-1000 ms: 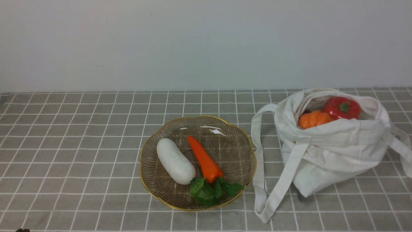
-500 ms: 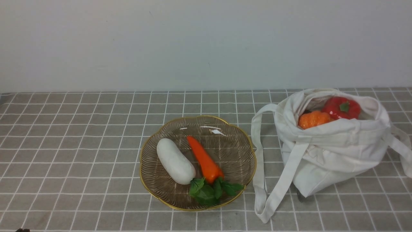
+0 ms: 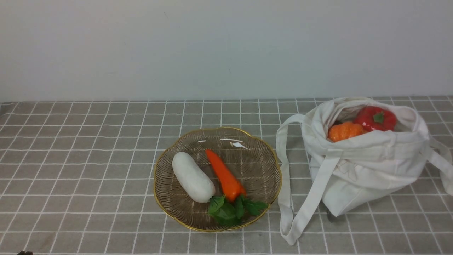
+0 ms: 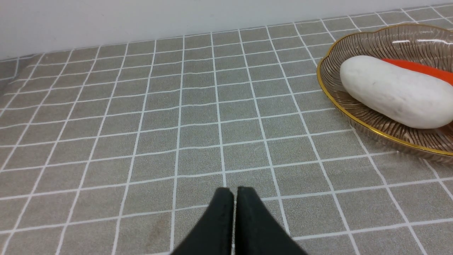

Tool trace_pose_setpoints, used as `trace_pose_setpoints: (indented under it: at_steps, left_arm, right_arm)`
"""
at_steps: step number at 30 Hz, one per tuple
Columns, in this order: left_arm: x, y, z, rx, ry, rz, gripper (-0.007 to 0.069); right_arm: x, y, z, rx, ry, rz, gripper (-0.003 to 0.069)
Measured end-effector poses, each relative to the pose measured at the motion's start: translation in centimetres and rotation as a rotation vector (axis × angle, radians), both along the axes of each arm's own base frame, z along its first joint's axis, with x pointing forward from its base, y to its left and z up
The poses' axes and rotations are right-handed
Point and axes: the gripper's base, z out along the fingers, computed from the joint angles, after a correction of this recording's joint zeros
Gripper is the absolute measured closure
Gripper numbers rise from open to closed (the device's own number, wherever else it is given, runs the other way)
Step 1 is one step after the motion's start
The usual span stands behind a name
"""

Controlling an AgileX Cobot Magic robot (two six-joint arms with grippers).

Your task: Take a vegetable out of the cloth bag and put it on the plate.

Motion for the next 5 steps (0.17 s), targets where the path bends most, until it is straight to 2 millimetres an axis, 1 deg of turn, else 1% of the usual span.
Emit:
trace_pose_setpoints:
  at_steps: [5]
  left_arm:
    - [0.0,0.0,0.0,0.0,0.0,0.0,0.0629]
  right_arm:
    - [0.0,0.0,0.0,0.0,0.0,0.0,0.0674]
